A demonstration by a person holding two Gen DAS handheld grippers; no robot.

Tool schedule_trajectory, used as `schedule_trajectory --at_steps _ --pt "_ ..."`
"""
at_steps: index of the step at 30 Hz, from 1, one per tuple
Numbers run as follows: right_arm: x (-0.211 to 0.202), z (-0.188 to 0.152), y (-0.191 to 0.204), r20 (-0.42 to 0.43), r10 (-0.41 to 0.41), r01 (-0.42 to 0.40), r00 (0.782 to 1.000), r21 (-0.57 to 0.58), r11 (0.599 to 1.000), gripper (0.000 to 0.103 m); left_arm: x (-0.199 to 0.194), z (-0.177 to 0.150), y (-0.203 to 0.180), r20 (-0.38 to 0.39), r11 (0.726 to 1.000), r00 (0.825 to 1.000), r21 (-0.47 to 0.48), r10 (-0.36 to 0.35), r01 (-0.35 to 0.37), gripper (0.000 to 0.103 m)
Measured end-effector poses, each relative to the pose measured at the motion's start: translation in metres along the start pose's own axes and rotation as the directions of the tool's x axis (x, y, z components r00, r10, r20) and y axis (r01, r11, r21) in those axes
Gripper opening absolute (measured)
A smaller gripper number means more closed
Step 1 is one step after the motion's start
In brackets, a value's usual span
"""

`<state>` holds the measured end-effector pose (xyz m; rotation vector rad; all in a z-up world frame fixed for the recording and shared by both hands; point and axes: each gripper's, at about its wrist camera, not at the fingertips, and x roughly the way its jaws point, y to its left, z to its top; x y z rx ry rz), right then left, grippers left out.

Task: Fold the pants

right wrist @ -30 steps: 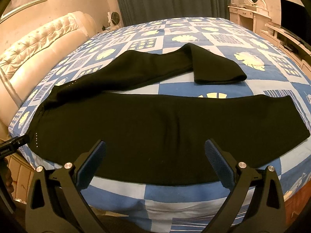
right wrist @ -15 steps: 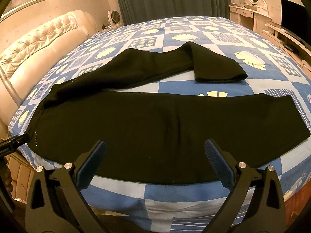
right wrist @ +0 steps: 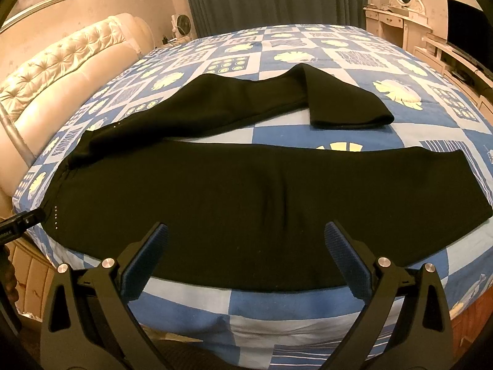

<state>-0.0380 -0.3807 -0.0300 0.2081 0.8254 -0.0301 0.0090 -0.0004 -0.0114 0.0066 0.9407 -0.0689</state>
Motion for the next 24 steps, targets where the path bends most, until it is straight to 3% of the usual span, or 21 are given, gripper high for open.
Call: schedule_trajectory --at_steps 19,24 --pt "0.0019 -0.001 0.0019 -0.009 0.002 -0.002 1.0 -0.003 1.0 0.101 -0.002 0.0025 0.0 0.013 1.0 1.0 -0.002 0.006 -0.006 0.099" --pt "-0.0017 0.002 0.0044 0.003 0.005 -0.005 1.0 -0.014 1.0 0.101 -0.0044 0.0045 0.0 0.008 1.0 1.0 -0.001 -0.028 0.028 0.099"
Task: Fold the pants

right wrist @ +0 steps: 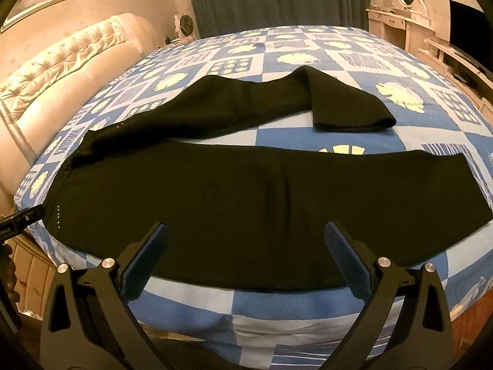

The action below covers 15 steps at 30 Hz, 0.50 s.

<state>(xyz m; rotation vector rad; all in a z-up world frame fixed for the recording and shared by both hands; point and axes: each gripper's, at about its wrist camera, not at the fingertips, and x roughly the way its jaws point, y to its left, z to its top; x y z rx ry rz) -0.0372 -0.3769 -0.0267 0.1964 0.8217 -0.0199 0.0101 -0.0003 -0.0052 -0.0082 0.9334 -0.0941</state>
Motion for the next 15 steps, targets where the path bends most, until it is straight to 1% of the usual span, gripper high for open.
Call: schedule_trajectory --at_steps 2,3,4,6,9,12,15 --pt "-0.001 0.001 -0.001 0.0 0.002 -0.002 1.0 0.002 1.0 0.101 0.002 0.001 0.002 -0.028 1.0 0.999 -0.006 -0.017 0.017 0.099" --pt "-0.001 0.001 0.0 -0.001 0.002 -0.002 1.0 0.004 1.0 0.101 0.005 0.001 0.002 -0.053 0.999 0.997 -0.004 -0.049 0.049 0.099" --pt "-0.001 0.002 -0.001 -0.003 0.004 -0.004 1.0 0.006 1.0 0.101 0.006 0.002 0.003 -0.068 0.998 0.996 0.003 -0.063 0.064 0.099" --pt "-0.002 0.002 -0.001 -0.008 0.014 -0.014 1.0 0.005 1.0 0.101 0.006 0.005 0.004 -0.069 0.997 0.995 0.015 -0.074 0.075 0.099" --pt "-0.003 0.001 0.002 -0.015 0.022 -0.022 1.0 -0.005 1.0 0.101 0.001 0.014 0.012 -0.057 0.993 0.992 0.031 -0.113 0.115 0.099" --pt "-0.002 0.003 0.002 -0.031 0.042 -0.042 0.999 -0.005 0.999 0.101 0.001 0.036 0.036 -0.039 0.984 0.984 0.02 -0.176 0.177 0.099" --pt "-0.001 0.005 0.001 -0.045 0.064 -0.064 0.997 0.012 0.998 0.101 0.014 0.072 0.073 -0.016 0.977 0.977 0.007 -0.215 0.215 0.099"
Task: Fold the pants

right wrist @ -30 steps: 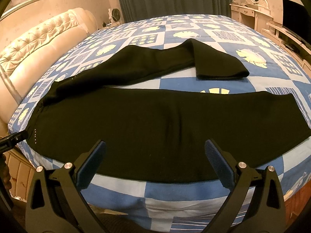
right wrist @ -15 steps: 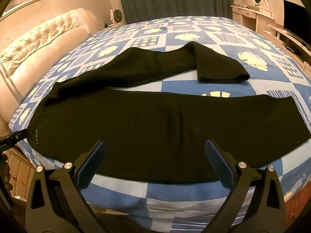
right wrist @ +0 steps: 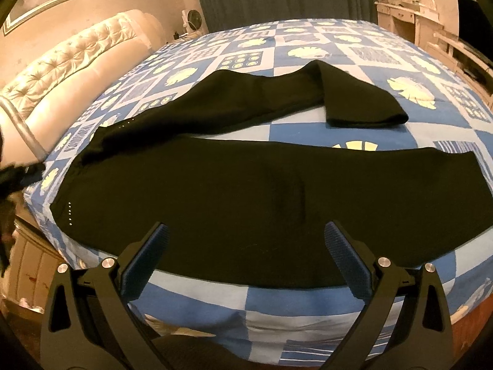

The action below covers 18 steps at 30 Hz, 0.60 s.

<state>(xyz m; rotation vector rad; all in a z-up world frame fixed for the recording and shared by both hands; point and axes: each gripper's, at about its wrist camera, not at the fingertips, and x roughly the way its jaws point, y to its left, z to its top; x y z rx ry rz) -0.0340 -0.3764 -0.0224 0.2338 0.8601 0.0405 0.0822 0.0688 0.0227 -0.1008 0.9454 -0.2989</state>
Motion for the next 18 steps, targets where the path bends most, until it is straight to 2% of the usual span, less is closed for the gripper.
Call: schedule_trajectory --at_steps 3,5,6,8,12,15,18 --pt "0.002 0.004 -0.002 -0.016 0.017 -0.017 1.0 0.018 1.0 0.101 0.019 0.042 0.05 0.012 0.999 1.0 -0.028 0.023 -0.023 0.099" --pt "0.003 0.007 -0.003 -0.019 0.024 -0.024 1.0 0.032 0.999 0.101 0.037 0.065 0.082 -0.004 0.996 0.999 -0.068 0.052 -0.052 0.099" --pt "0.004 0.009 -0.004 -0.02 0.026 -0.026 0.999 0.039 0.999 0.101 0.053 0.08 0.104 -0.032 0.995 0.999 -0.093 0.041 -0.044 0.099" --pt "0.008 0.014 -0.006 -0.017 0.022 -0.022 1.0 0.049 0.999 0.101 0.075 0.096 0.134 -0.065 0.991 0.997 -0.119 0.049 -0.056 0.099" --pt "0.018 0.026 -0.009 -0.021 0.019 -0.017 1.0 0.061 0.998 0.101 0.119 0.125 0.173 -0.088 0.988 0.991 -0.109 0.098 -0.108 0.099" --pt "0.027 0.035 -0.008 -0.021 0.033 -0.031 0.999 0.082 0.996 0.101 0.141 0.136 0.19 -0.098 0.989 0.995 -0.139 0.036 -0.049 0.099" --pt "0.035 0.043 -0.004 -0.022 0.052 -0.05 0.998 0.096 0.994 0.101 0.163 0.143 0.197 -0.098 0.982 0.991 -0.171 -0.095 0.077 0.099"
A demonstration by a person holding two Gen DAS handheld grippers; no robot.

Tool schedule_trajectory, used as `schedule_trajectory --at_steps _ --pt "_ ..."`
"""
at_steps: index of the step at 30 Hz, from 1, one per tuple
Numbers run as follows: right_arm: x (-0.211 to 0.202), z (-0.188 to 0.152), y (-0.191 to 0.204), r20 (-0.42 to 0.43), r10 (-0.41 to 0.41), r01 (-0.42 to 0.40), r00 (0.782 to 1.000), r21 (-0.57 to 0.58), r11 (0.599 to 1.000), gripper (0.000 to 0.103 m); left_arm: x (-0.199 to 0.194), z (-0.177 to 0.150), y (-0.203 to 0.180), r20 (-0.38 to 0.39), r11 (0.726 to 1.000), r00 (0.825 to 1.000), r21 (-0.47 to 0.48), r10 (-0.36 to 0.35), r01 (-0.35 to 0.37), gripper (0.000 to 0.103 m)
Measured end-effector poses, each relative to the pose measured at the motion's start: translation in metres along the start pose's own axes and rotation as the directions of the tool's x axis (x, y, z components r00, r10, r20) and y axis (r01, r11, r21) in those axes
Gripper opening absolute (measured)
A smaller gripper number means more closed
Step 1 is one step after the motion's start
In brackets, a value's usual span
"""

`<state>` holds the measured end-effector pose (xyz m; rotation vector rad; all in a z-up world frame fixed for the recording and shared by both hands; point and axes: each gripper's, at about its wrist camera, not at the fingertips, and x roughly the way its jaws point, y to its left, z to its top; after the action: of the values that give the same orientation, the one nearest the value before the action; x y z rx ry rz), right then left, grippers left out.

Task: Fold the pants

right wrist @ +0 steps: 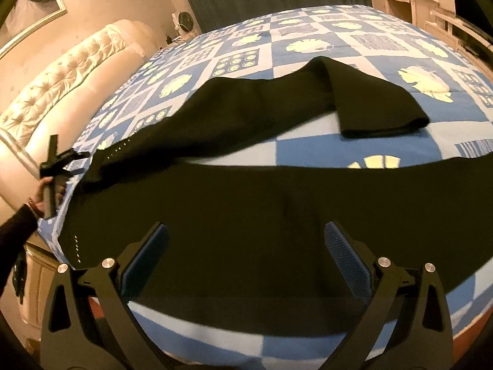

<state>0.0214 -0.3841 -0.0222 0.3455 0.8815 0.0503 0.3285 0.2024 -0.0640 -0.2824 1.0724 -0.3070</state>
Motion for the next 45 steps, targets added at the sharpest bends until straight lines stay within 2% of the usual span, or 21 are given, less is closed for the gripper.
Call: schedule_trajectory --at_steps 1,4,10,15,17,18,19,20,21,22,26,28,32,35,38,39,40,41,42,43,45 --pt "0.003 0.001 0.002 -0.001 0.005 -0.005 1.0 -0.001 1.0 0.101 0.009 0.003 0.001 -0.013 0.999 0.999 -0.007 -0.053 0.053 0.099" --pt "0.011 0.006 0.01 -0.011 0.02 -0.021 1.0 -0.016 1.0 0.101 0.023 0.009 0.0 -0.038 0.994 0.993 -0.025 -0.11 0.109 0.099" --pt "0.027 0.011 0.024 -0.035 0.056 -0.058 0.998 -0.048 0.997 0.101 0.03 0.012 -0.001 -0.059 0.994 0.992 -0.018 -0.113 0.112 0.099" --pt "0.043 0.025 0.034 -0.073 0.124 -0.129 0.99 -0.061 0.99 0.101 0.035 0.018 -0.006 -0.095 0.994 0.991 0.056 -0.09 0.095 0.097" --pt "0.053 0.036 0.038 -0.098 0.164 -0.171 0.982 -0.071 0.983 0.101 0.035 0.017 -0.01 -0.089 0.995 0.995 0.079 -0.055 0.062 0.085" --pt "0.056 0.043 0.041 -0.102 0.179 -0.187 0.979 -0.082 0.979 0.101 0.034 0.016 -0.013 -0.072 0.995 0.997 0.102 -0.014 0.022 0.047" --pt "0.06 0.051 0.045 -0.104 0.195 -0.206 0.975 -0.105 0.973 0.101 0.035 0.016 -0.014 -0.06 0.991 0.997 0.121 0.056 -0.049 0.038" --pt "0.065 0.061 0.05 -0.108 0.212 -0.226 0.971 -0.138 0.964 0.101 0.034 0.016 -0.011 -0.06 0.994 0.997 0.1 0.043 -0.036 0.036" --pt "0.07 0.072 0.055 -0.109 0.21 -0.227 0.972 -0.175 0.958 0.101 0.033 0.016 -0.008 -0.059 0.997 0.998 0.079 0.017 -0.013 0.021" --pt "0.074 0.081 0.058 -0.107 0.2 -0.218 0.974 -0.203 0.955 0.101 0.034 0.017 -0.005 -0.073 0.998 0.997 0.058 -0.019 0.023 0.013" --pt "0.109 0.139 0.077 -0.124 0.193 -0.224 0.973 -0.336 0.915 0.101 0.035 0.015 -0.012 -0.077 0.996 0.997 0.09 -0.015 0.022 0.008" --pt "0.135 0.174 0.086 -0.138 0.15 -0.195 0.979 -0.419 0.887 0.101 0.035 0.015 -0.016 -0.068 0.994 0.998 0.11 -0.004 0.011 0.008" --pt "0.191 0.22 0.106 -0.192 0.05 -0.155 0.98 -0.585 0.796 0.101 0.037 0.013 -0.015 -0.067 0.992 0.998 0.125 -0.003 0.011 0.008" --pt "0.231 0.235 0.117 -0.317 0.009 -0.22 0.948 -0.637 0.739 0.1 0.038 0.014 -0.011 -0.068 0.993 0.997 0.111 -0.023 0.03 0.008" --pt "0.26 0.237 0.116 -0.423 -0.047 -0.263 0.905 -0.643 0.719 0.1 0.039 0.014 -0.01 -0.068 0.992 0.997 0.117 -0.037 0.044 0.008" --pt "0.265 0.235 0.115 -0.457 -0.055 -0.282 0.888 -0.634 0.72 0.091 0.039 0.014 -0.009 -0.069 0.992 0.997 0.116 -0.042 0.05 0.008" --pt "0.269 0.232 0.112 -0.499 -0.055 -0.308 0.865 -0.615 0.726 0.074 0.038 0.014 -0.007 -0.073 0.992 0.996 0.109 -0.05 0.058 0.008" --pt "0.273 0.23 0.109 -0.537 -0.058 -0.33 0.841 -0.595 0.733 0.041 0.038 0.014 -0.006 -0.076 0.993 0.996 0.101 -0.056 0.064 0.008" --pt "0.275 0.226 0.105 -0.561 -0.081 -0.324 0.824 -0.583 0.745 0.033 0.038 0.015 -0.005 -0.078 0.993 0.995 0.094 -0.061 0.068 0.008" --pt "0.272 0.222 0.104 -0.565 -0.084 -0.327 0.821 -0.585 0.742 0.028 0.038 0.015 -0.005 -0.078 0.993 0.995 0.092 -0.063 0.07 0.008" --pt "0.256 0.212 0.109 -0.528 -0.082 -0.326 0.845 -0.63 0.705 0.021 0.036 0.015 -0.007 -0.071 0.993 0.996 0.096 -0.057 0.063 0.008"
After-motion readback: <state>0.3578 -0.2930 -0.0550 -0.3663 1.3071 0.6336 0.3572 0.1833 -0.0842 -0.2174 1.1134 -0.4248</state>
